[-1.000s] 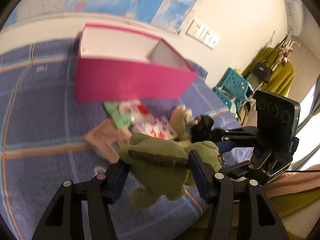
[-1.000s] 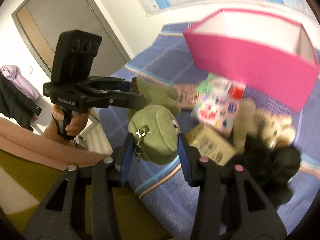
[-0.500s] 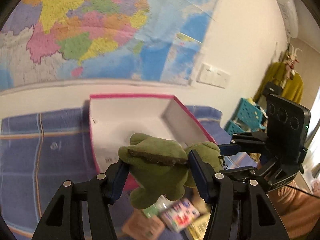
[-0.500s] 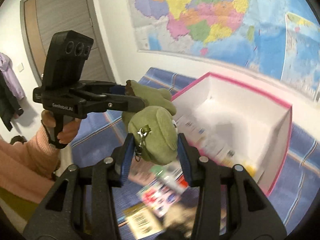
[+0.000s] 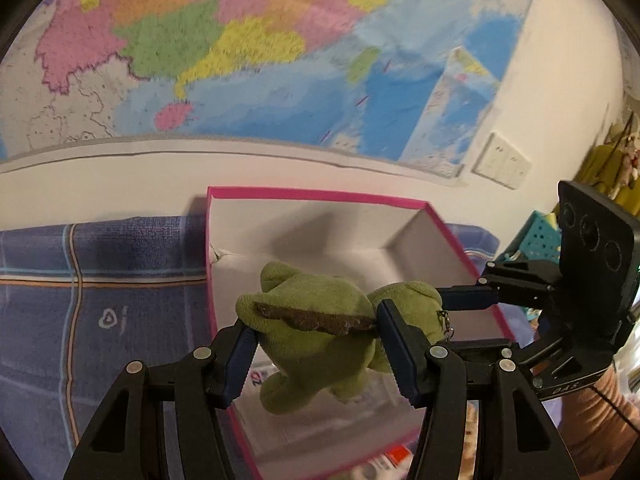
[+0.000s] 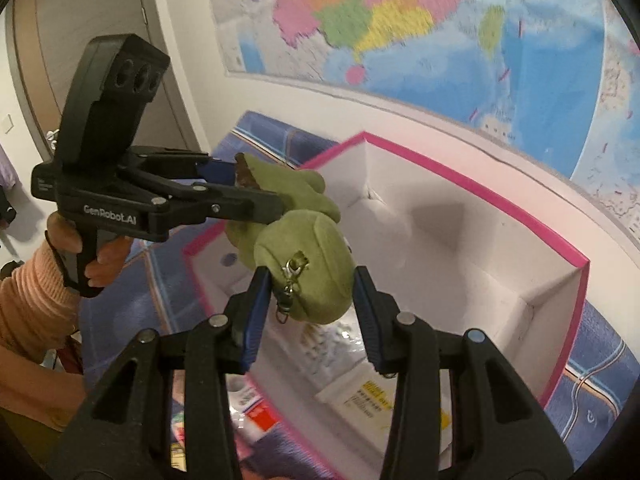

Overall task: Organize soft objects
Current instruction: 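Lift the frog plush into the pink box and open both tools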

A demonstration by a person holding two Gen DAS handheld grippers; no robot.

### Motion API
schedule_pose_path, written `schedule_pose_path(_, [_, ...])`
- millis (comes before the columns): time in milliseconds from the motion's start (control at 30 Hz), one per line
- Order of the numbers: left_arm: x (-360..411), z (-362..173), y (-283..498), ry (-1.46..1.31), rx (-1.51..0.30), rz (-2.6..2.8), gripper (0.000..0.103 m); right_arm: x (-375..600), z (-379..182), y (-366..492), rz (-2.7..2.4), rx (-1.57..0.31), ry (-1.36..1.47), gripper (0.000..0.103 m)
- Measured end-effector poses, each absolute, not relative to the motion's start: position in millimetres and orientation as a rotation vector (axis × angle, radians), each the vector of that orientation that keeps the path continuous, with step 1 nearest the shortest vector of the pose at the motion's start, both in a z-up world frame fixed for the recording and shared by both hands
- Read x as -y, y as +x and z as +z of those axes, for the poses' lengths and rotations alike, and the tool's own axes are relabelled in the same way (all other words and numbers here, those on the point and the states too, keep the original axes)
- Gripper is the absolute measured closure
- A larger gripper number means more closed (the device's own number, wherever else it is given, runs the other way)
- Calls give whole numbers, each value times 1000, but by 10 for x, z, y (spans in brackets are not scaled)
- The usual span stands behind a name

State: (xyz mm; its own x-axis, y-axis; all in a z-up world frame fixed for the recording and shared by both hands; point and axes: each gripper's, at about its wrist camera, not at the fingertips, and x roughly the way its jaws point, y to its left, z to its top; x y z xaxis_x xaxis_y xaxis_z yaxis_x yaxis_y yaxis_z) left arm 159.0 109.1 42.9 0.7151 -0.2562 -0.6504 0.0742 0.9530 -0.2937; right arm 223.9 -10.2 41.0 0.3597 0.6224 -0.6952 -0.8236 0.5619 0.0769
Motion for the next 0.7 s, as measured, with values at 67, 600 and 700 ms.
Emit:
schedule_pose_path(67, [-1084, 373, 1687, -242, -768, -173, 44, 85, 357, 2336, 937, -766, -320, 60])
schedule_pose_path(600, [-906, 224, 1891, -121, -791, -37, 42, -36, 156, 2648, 834, -875, -336, 74])
schedule_pose_path(700, [-894, 286, 1814, -120, -767, -31, 41, 94, 200, 2624, 802, -882, -295, 74])
